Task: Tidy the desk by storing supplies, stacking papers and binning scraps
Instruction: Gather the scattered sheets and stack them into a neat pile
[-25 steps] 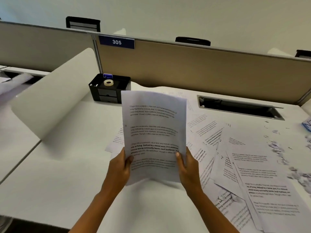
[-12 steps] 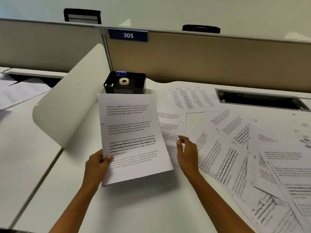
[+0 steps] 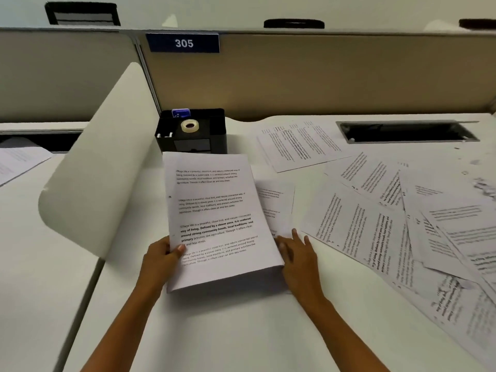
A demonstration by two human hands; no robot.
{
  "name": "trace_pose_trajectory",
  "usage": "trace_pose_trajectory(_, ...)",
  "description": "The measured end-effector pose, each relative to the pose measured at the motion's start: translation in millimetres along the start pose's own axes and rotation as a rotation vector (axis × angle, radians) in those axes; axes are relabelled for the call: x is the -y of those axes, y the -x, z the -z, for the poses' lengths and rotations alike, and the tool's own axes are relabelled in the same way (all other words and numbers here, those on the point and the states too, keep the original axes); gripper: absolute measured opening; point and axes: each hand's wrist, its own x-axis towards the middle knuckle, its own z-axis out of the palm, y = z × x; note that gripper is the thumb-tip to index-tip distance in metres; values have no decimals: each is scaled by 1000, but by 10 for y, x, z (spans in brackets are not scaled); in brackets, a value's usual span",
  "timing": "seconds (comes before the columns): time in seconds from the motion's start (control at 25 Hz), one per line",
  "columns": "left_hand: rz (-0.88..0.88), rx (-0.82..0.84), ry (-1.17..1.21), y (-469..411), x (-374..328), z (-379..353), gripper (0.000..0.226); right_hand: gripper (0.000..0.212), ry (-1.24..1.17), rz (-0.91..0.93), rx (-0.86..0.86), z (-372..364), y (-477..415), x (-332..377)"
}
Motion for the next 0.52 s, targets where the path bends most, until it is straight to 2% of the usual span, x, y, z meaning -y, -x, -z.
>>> trace_pose_trajectory(0.08,-10,79,-12,-78,-42,-66,19,25,-193,-143,-90,46,52,74)
trace_pose_trajectory(0.12,-25,111,-25,-119,-79,-95,17,32,-245,-195,-122,54,54,110)
trace_pose_trajectory(0.2,-53,161,-50,-189,-187,-141,18,59,-165,-266,-118,76,15,169)
trace_pose_trajectory(0.24,-71,185,-70,-228,-228,-162,19,63,-100,-307,-93,90,-5,204)
trace_pose_trajectory(0.32,-123,186,-177,-249,-284,-204,22,60,-41,-391,-30,107,-53,288)
trace_pose_trajectory(0.44,-248,49,-524,-142,-249,-304,25,54,88,-434,39,113,-113,376)
trace_pose_trajectory(0.52,-285,-31,-720,-37,-198,-420,39,47,143,-461,74,79,-123,429)
